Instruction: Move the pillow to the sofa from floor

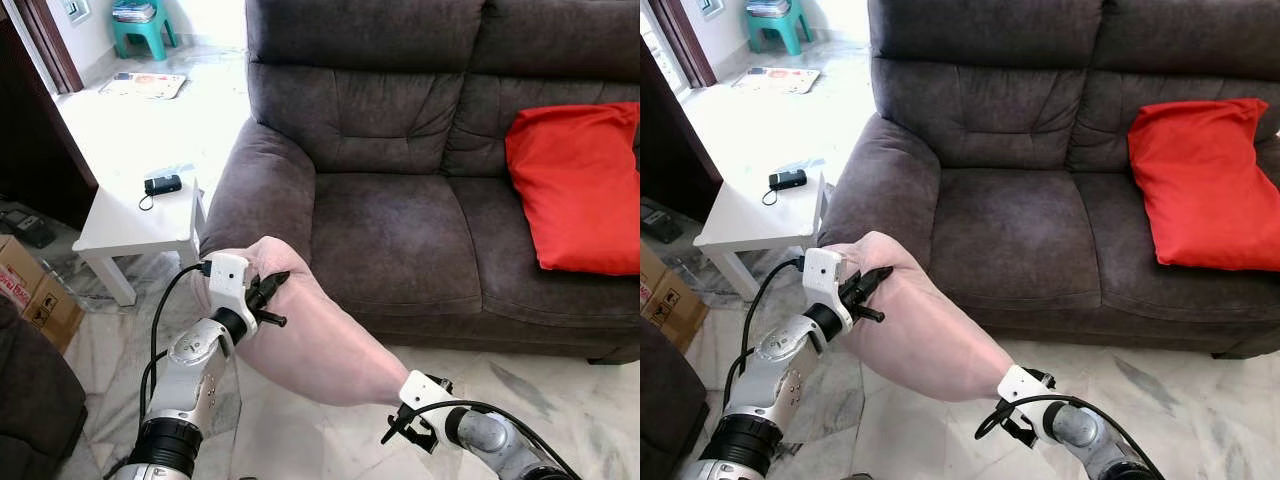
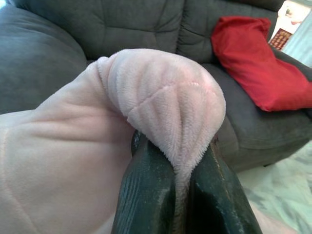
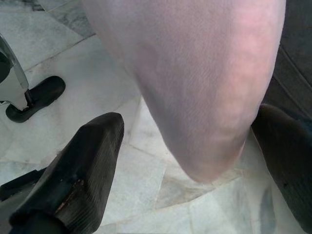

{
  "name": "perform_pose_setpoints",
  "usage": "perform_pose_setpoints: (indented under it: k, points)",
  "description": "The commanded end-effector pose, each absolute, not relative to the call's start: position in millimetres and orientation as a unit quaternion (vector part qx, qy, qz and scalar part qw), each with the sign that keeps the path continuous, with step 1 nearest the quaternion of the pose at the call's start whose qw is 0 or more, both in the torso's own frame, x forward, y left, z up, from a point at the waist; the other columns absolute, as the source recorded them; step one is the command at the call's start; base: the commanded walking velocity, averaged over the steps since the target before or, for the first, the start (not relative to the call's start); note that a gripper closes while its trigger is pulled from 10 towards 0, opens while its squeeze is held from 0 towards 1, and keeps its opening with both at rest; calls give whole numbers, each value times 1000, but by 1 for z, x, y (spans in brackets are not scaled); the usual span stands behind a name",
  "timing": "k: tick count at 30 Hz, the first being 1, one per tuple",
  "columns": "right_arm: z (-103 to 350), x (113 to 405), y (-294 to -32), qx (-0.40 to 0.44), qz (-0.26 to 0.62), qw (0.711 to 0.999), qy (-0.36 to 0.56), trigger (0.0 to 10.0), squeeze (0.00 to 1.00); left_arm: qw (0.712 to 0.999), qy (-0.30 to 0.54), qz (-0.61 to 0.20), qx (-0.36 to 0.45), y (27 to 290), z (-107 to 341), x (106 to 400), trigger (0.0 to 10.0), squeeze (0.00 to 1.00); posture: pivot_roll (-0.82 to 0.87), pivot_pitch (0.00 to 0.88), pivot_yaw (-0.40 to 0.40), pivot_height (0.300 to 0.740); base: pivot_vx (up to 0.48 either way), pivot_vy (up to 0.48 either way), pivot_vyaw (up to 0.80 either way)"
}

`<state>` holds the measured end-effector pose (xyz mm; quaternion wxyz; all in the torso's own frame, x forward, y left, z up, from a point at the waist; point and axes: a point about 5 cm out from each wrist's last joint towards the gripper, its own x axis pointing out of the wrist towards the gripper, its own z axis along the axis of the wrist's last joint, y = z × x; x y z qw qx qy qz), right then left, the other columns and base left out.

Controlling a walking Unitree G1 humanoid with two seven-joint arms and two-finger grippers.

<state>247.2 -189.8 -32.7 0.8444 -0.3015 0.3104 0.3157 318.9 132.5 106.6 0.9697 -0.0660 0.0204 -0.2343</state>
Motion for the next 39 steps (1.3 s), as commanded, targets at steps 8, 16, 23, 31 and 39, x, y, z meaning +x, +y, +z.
perform_pose_setpoints:
  k: [8,16,23,31,39]
  points:
    - [-36,245,-191,-300,307,843,324,10000,0,962,-33,-261,-76,127,132,321,10000,0,134,32,-67,740,0,0,0]
    - [-35,246,-189,-293,308,847,320,0,0,962,-32,-260,-79,128,132,320,10000,0,130,32,-69,740,0,0,0]
    - [-35,245,-190,-292,310,846,321,0,0,962,-31,-260,-80,127,131,321,10000,0,128,29,-70,740,0,0,0]
    - [-35,245,-191,-292,311,846,321,0,0,962,-30,-260,-78,127,131,321,10000,0,126,24,-69,740,0,0,0]
    - [-34,246,-190,-289,312,848,316,0,0,962,-29,-261,-77,126,131,322,10000,0,123,11,-64,740,0,0,0]
